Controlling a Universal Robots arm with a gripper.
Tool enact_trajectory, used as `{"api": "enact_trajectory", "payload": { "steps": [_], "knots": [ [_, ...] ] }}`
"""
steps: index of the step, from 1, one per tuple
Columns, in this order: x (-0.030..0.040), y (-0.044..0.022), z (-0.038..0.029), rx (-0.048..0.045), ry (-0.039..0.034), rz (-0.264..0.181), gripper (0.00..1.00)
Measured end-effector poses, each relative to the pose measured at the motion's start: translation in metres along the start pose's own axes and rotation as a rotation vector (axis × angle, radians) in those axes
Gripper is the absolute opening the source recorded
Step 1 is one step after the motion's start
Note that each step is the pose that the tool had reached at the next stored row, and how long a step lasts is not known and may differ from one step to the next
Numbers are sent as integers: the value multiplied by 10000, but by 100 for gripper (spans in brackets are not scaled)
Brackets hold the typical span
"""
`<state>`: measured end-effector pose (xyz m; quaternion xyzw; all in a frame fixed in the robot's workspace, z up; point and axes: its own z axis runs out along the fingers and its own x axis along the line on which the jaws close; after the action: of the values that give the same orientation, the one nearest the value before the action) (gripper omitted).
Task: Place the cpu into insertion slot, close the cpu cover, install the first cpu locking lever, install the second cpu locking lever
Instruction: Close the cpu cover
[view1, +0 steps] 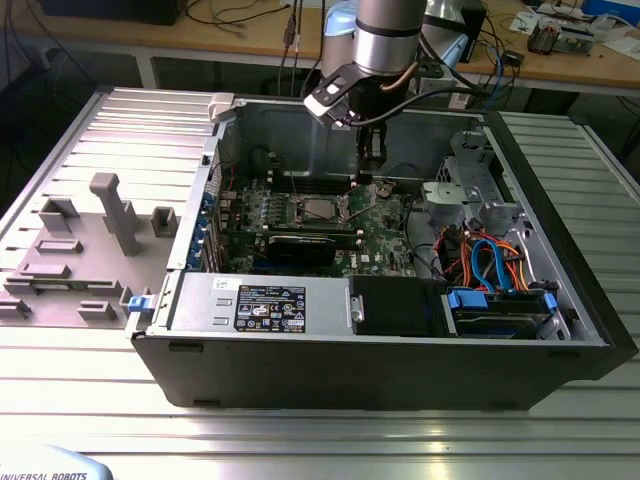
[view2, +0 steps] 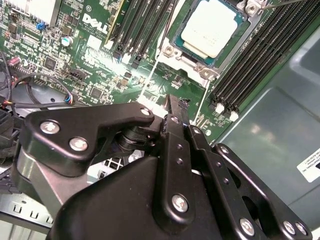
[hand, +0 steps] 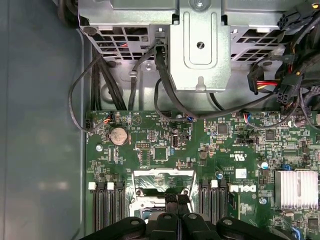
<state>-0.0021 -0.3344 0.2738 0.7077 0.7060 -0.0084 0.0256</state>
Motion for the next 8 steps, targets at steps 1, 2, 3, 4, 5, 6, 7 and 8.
{"api": "enact_trajectory", "payload": {
  "steps": [1,2,3,4,5,6,7,8],
  "knots": [
    [0,3,0,0,1,-1,11],
    [0,6,1,-1,1,0,11],
    [0,11,1,0,0,0,11],
    [0,16,2,0,1,-1,11],
    [0,21,2,-1,0,0,11],
    [0,26,3,0,0,0,11],
    [0,38,4,-1,1,0,11],
    [1,51,6,-1,2,1,11]
  ]
}}
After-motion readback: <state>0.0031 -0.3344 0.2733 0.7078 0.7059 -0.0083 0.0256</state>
